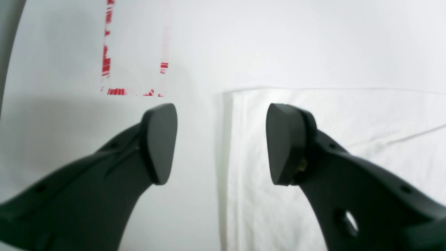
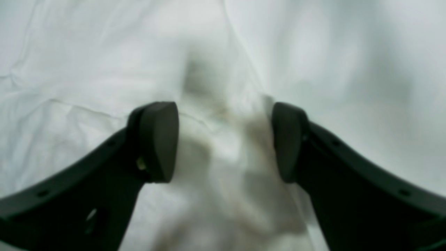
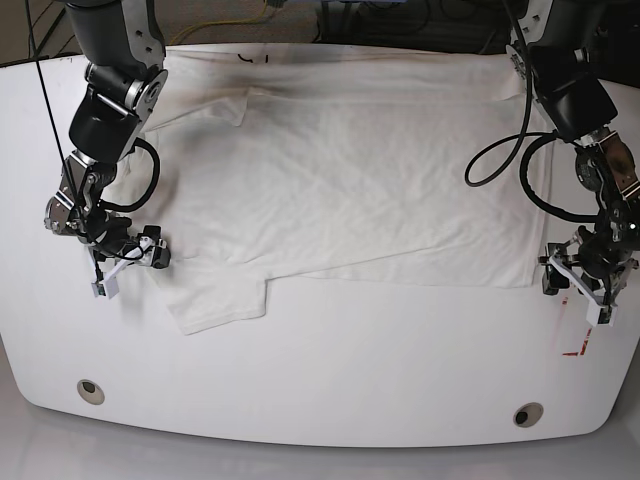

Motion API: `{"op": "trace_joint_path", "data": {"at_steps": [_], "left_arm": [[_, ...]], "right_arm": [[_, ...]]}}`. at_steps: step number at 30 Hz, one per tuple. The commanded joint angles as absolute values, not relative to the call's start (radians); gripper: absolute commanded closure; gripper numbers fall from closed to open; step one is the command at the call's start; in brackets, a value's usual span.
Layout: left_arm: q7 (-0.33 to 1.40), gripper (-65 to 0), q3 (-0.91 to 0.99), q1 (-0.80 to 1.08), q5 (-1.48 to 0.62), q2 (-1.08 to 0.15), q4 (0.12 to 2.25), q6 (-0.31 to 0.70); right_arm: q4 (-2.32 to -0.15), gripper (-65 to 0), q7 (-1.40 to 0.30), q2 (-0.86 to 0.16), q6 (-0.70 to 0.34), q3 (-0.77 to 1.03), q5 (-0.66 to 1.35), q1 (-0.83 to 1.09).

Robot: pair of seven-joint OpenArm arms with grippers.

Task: Layout the t-shirt on the table in an organized manner, then fold the t-shirt properly
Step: 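Release the edge and move both grippers to the shirt's hem corners, then pinch the hem corners with both grippers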

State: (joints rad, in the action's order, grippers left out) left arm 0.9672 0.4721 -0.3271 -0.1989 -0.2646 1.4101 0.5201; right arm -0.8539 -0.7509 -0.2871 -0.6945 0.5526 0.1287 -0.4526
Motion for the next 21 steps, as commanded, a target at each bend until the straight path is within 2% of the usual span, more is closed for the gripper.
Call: {"op": "trace_joint_path", "data": {"at_steps": [1,7,9,12,18,21], "left_arm": [[0.941,-38.2,0.475,-0.352,-0.208,-0.292,1.426,0.519],[0.941,-38.2,0.475,-0.352,-0.208,-0.292,1.425,0.519],[0.941,-38.2,0.475,-0.352,-0.208,-0.292,1.420,0.519],[0.932,-38.2,0.475,-0.352,-0.208,-0.292,1.391,0.519],[0.877,-38.2,0.473,-0.357,-0.208,-0.292,1.299,0.518],[0.848,-38.2,0.470,-0.360,-0.208,-0.297,1.251,0.516]], "right_arm": [[-0.865,-40.1,-0.743,-0.280,-0.698,0.553,0.134,-0.476],[-0.863,-39.5,-0.743,-0.272,-0.698,0.553,0.134,-0.476],[-0.863,-36.6,-0.743,-0.260,-0.698,0.553,0.134,-0.476],[-0.863,-29.3,-0.743,-0.252,-0.698,0.552,0.134,-0.476],[-0.863,-9.7,-0.743,-0.249,-0.698,0.552,0.134,-0.478],[-0.863,-5.2,-0.743,-0.249,-0.698,0.552,0.134,-0.478]]}}
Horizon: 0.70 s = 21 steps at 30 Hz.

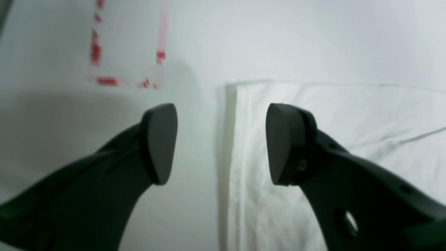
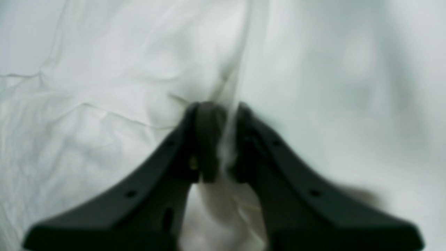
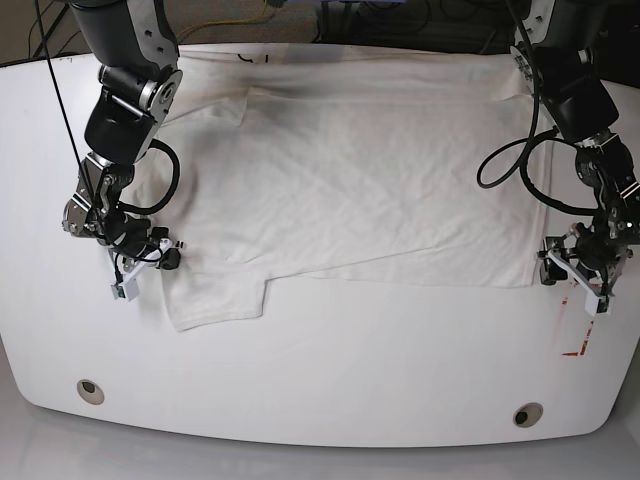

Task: Layout the t-shirt on the table in an organized manner, then fold the t-shirt properly
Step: 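Pinch the hem corners with both grippers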

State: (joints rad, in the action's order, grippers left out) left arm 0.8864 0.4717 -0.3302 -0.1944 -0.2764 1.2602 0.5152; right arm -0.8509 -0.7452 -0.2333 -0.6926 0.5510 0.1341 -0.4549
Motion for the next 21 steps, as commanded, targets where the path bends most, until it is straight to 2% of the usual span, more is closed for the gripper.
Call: {"op": "trace_joint_path", "data": {"at_steps": [1,10,16,21], "left_arm": [[0.840,-38.2,0.470,-0.361,-0.208,-0.302,1.239,0.516],[0.746,-39.0,0.418,-0.427,-0.208,-0.315,1.041,0.447],[0.687,-46.8,0.343,-0.461,-0.208,-0.321,0.934,0.444],[0.676,-47.8,0.320,-0.484,-0.208,-0.317,0.880,0.444]], "right_arm": [[-0.863,-5.4,-0.743,-0.249,-0.698,0.552,0.134,-0.478],[-0.865,-5.9,-0.743,-0.252,-0.698,0.552,0.134,-0.478],[-0.865,-5.9,-0.743,-0.251,-0.698,0.550,0.134,-0.478],[-0.865,-5.9,-0.743,-0.249,-0.698,0.550,0.134,-0.478]]}}
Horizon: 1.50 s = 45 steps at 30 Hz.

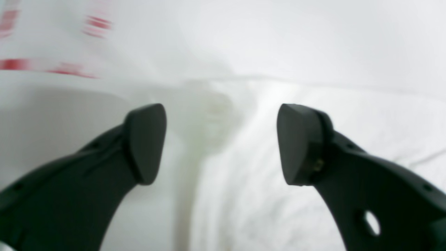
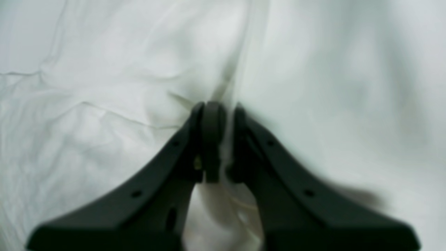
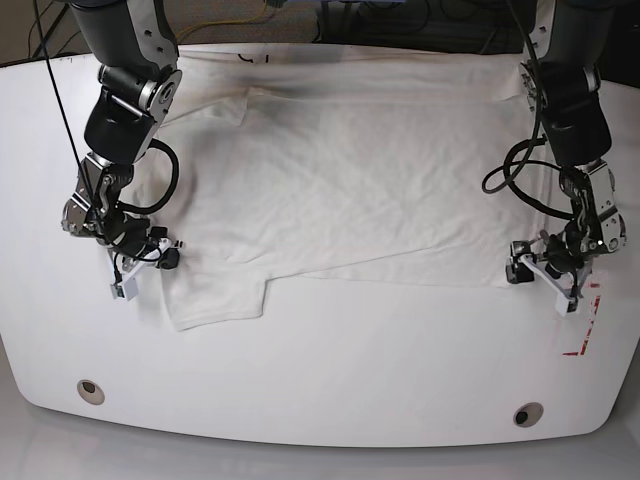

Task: Layout the t-shirt on the table in an organized manner, then fold the t-shirt properly
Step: 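Pinch the hem corners with both grippers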

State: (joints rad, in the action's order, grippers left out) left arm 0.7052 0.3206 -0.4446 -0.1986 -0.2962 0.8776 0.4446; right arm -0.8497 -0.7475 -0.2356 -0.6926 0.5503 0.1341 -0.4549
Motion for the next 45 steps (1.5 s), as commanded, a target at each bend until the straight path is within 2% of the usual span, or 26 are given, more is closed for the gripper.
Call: {"op": "trace_joint_path", "data": {"at_steps": [1,15,27,30,39,42,45], "left_arm": [[0.676,-47.8,0.320,-0.484,-0.208,-0.317,0.874,0.444],[0.670,-47.8,0.314,-0.484,-0.208,-0.292,0.820,0.444],[0.642,-47.5,0.202,-0.483,-0.209,-0.271,0.820,0.444],[0.642,-43.2,0.202,-0.484,-0.209,-0.271,0.820,0.444],[0.642,-14.7,0.205,-0.486,-0.211,-0.271,0.825,0.443],[0.642,-9.7,0.205,-0.486,-0.211,-0.271,0.828,0.443],[0.642,-7.2,0.205,-0.486,-0.211,-0.271,0.829,0.443]], "right_arm": [[-0.865,-5.9,-0.743,-0.249,-0.698,0.550,0.134,-0.478],[-0.865,-6.0,-0.743,-0.249,-0.698,0.550,0.134,-0.478],[-0.865,-6.0,-0.743,-0.249,-0.698,0.550,0.134,-0.478],[-0.865,-6.0,-0.743,-0.249,-0.698,0.550,0.134,-0.478],[-0.866,-5.2,-0.743,-0.251,-0.698,0.550,0.134,-0.478],[-0.866,-0.8,-0.743,-0.251,-0.698,0.550,0.134,-0.478],[-0.875,0.0,-0.743,-0.252,-0.698,0.550,0.134,-0.478]]}}
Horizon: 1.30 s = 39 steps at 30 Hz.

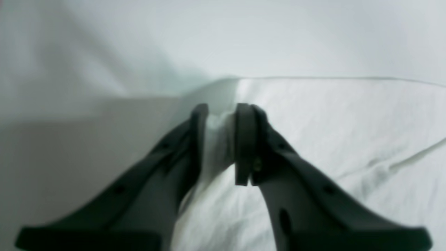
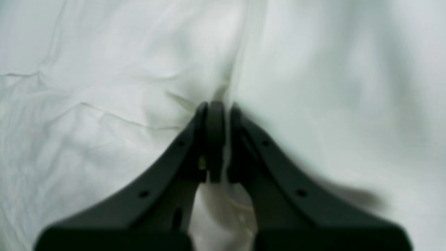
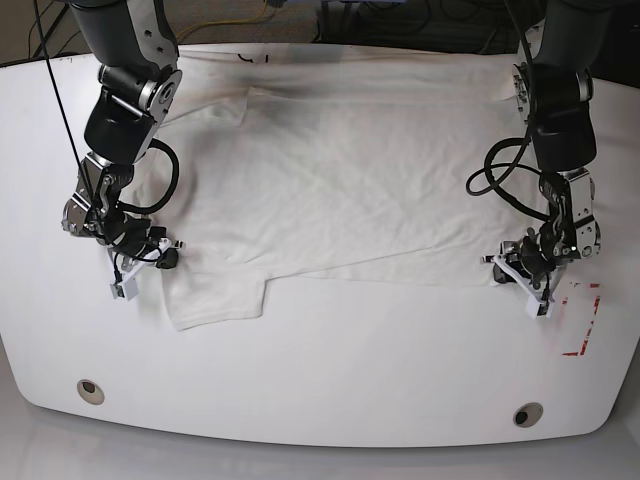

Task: Layout the t-shirt on the table in an organized manner, then fold the t-shirt properly
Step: 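Pinch the hem corners with both grippers, then lift the hem with both grippers and fold it over toward the collar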

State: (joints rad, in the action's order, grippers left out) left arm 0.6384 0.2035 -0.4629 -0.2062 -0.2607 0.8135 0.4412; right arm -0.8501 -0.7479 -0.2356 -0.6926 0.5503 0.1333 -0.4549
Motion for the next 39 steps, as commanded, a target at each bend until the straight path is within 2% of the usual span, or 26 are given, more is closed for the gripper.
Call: {"op": "trace_joint_path", "data": {"at_steps": [1,11,18,39], "left_arm": [[0.642,-6.5,0.205,-0.486,-0.211,-0.271,0.829,0.443],[0.645,-1.1,0.209,-0.489,-0.214,-0.272,0.880,0.443],[0.674,-1.0,0.280,-0.487,-0.209,-0.272,0.970,0.443],[0.812,-1.0,0.286,-0.432,-0.216,-0.272,1.219,0.449]], "right_arm": [[-0.886,0.0,-0.743,-0.252,-0.698,0.550,0.134,-0.479],[-0.987,0.0,-0.746,-0.257,-0.698,0.472,0.136,-0.479],[-1.067,0.0,-0.808,-0.257,-0.698,0.466,0.134,-0.478],[-1.409,0.0,-0.993,-0.257,-0.698,0.470,0.140,-0.360]]}}
